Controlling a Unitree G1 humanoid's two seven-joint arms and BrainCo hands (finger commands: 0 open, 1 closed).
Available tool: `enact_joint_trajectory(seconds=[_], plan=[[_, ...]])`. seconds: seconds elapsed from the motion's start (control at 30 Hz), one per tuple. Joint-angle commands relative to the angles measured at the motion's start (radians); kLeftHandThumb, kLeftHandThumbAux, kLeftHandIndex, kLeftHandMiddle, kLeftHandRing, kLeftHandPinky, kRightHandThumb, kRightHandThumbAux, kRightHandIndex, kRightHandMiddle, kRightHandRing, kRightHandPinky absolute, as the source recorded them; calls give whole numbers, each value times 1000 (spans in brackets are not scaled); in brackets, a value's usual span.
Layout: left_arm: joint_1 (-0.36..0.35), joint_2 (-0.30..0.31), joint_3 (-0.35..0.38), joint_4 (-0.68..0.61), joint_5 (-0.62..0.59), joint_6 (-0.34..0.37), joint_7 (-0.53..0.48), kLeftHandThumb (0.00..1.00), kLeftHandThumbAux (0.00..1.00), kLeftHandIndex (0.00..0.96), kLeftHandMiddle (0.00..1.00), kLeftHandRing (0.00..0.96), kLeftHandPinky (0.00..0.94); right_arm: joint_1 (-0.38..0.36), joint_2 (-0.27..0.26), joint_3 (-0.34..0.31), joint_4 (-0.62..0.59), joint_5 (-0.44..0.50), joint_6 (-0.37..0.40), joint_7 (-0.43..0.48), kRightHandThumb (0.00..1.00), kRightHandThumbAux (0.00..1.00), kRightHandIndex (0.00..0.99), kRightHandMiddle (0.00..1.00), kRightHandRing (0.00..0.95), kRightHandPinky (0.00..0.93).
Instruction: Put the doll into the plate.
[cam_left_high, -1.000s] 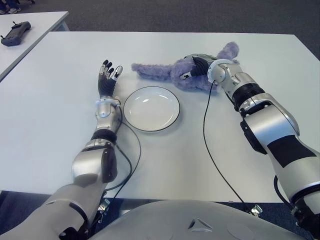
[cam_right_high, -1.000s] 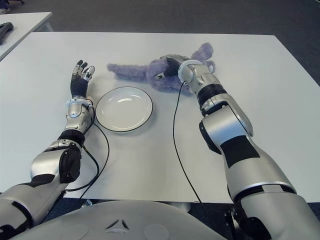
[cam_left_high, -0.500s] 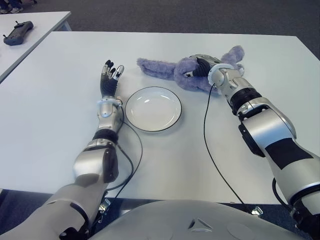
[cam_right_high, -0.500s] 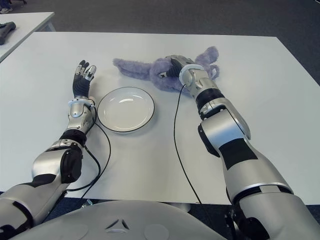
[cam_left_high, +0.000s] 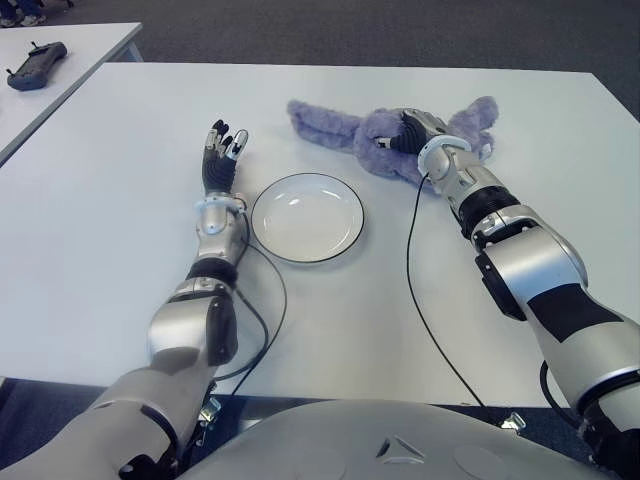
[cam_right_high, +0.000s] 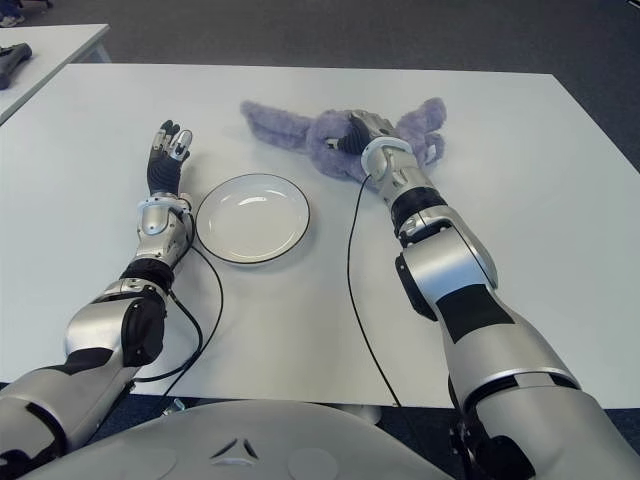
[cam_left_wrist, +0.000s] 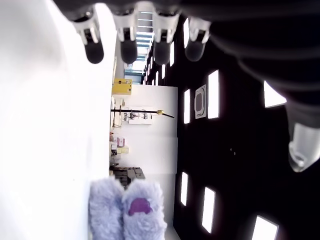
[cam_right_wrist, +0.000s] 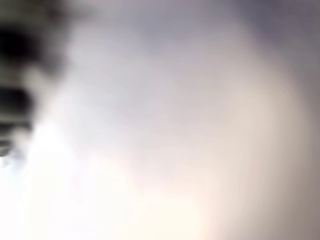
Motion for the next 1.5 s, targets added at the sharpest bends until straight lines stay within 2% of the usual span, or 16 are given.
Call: enact_joint_trajectory(seconds=[0.03,0.23,0.4,0.57,0.87,1.13,1.3,1.5], plan=[[269,-116,2,153,-11,26,24,0,475,63,82,68,68,272,18,-95,119,85,138,-22,712,710,437,725,744,781],[268,-118,1,154,-10,26,26,0,477,65,83,68,66,275,11,-135,117,102,123,-75,714,712,437,738,747,746],[266,-120,2,154,-10,27,29,0,478,67,83,68,69,229,-19,-175,112,119,109,-81,716,713,437,737,744,741],[264,-121,6,155,-11,32,29,0,479,69,84,70,70,214,-26,-191,110,120,92,-93,716,714,437,729,736,733],[260,-122,12,157,-13,31,25,0,482,68,84,70,73,126,-31,-220,90,137,33,-138,712,717,436,714,718,698],[255,-121,8,158,-5,30,31,0,477,72,87,72,75,85,-13,-268,75,176,-59,-140,704,720,435,708,703,692],[253,-121,9,159,-5,33,29,0,481,72,88,72,74,57,-7,-270,65,176,-110,-152,703,720,436,716,709,712],[250,-122,12,159,-8,40,31,0,485,71,88,73,78,26,-27,-256,50,157,-203,-162,702,719,436,743,745,714]])
